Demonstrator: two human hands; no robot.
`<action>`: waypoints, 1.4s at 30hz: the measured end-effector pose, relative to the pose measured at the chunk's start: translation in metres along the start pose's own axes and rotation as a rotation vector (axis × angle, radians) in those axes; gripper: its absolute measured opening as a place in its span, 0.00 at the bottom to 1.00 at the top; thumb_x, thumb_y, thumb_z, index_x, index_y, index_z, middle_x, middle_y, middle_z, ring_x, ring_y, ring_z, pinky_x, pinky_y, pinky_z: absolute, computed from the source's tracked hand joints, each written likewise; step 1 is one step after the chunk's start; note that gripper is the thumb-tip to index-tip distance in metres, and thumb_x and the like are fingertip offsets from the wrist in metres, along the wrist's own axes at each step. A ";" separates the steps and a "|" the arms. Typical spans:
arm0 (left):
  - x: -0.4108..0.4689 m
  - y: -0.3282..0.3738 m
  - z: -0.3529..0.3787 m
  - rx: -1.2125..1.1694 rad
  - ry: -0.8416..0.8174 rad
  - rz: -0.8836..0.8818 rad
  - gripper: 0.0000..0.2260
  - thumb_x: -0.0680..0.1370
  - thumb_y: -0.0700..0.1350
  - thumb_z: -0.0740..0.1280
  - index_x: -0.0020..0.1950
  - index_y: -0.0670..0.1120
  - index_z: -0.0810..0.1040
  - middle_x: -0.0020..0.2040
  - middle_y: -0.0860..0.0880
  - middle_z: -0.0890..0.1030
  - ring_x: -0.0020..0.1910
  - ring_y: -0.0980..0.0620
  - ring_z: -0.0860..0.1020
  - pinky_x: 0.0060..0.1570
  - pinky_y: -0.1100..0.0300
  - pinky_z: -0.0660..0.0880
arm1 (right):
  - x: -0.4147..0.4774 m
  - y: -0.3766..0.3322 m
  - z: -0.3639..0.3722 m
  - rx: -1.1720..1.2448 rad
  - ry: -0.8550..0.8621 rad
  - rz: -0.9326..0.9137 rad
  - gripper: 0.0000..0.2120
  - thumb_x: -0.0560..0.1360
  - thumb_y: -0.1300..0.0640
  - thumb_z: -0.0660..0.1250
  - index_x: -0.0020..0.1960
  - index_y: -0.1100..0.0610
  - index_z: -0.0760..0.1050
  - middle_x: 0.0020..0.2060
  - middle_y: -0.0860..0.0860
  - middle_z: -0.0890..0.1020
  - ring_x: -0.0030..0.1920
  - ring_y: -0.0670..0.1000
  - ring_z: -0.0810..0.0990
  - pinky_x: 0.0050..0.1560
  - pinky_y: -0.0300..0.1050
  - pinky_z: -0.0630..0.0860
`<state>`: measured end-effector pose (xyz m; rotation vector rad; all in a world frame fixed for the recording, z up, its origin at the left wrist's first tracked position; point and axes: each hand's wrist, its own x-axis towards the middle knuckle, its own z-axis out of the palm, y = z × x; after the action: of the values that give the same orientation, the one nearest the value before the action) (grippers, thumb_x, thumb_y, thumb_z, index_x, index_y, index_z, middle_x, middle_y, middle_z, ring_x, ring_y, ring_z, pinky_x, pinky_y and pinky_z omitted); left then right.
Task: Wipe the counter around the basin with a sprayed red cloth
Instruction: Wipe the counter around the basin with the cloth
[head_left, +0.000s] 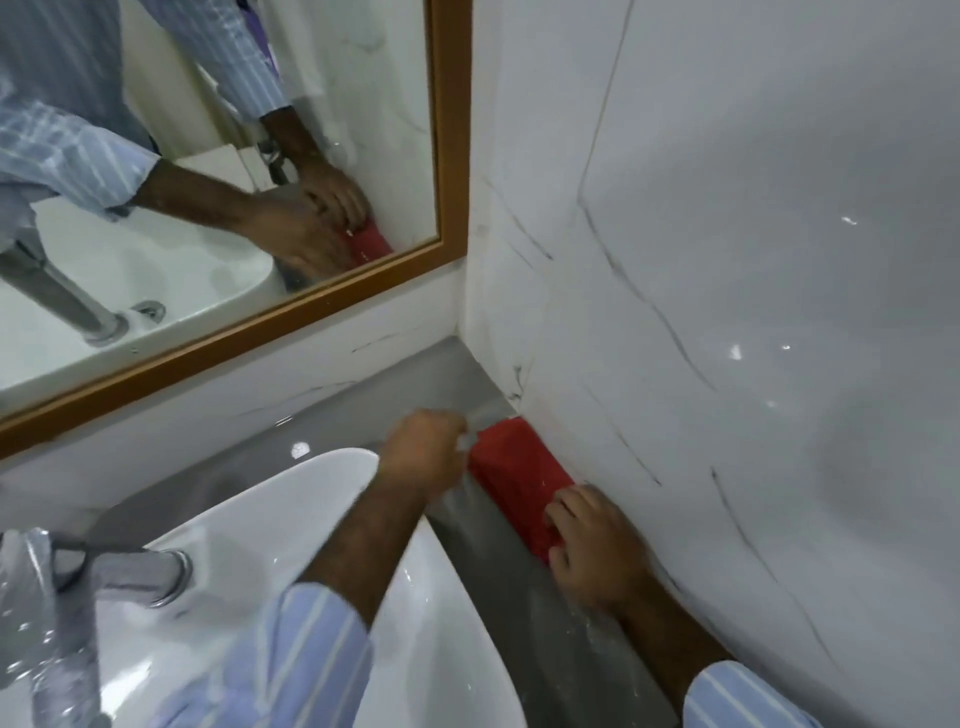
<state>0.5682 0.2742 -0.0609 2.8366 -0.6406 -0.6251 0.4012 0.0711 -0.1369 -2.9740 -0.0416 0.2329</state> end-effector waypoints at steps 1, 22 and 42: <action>-0.017 -0.013 0.001 -0.038 0.144 -0.074 0.21 0.81 0.51 0.70 0.73 0.49 0.78 0.73 0.44 0.80 0.74 0.41 0.76 0.77 0.50 0.71 | 0.012 0.000 0.002 0.026 0.043 -0.018 0.24 0.68 0.52 0.62 0.59 0.60 0.84 0.59 0.59 0.86 0.62 0.62 0.84 0.69 0.57 0.78; -0.080 -0.025 0.070 0.015 0.388 -0.384 0.43 0.80 0.69 0.36 0.88 0.43 0.48 0.89 0.44 0.46 0.89 0.41 0.46 0.86 0.34 0.49 | -0.007 0.006 0.074 -0.050 0.044 0.079 0.33 0.86 0.40 0.46 0.83 0.61 0.57 0.82 0.58 0.61 0.82 0.57 0.60 0.81 0.55 0.57; -0.084 -0.021 0.070 -0.011 0.386 -0.397 0.40 0.82 0.64 0.43 0.88 0.42 0.46 0.89 0.44 0.46 0.89 0.44 0.45 0.84 0.32 0.48 | -0.026 -0.009 0.077 -0.038 0.123 0.170 0.33 0.86 0.42 0.49 0.83 0.63 0.57 0.82 0.60 0.61 0.83 0.59 0.59 0.82 0.59 0.60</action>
<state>0.4769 0.3259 -0.0983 2.9688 -0.0093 -0.1125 0.3628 0.0908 -0.2067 -3.0241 0.2245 0.0686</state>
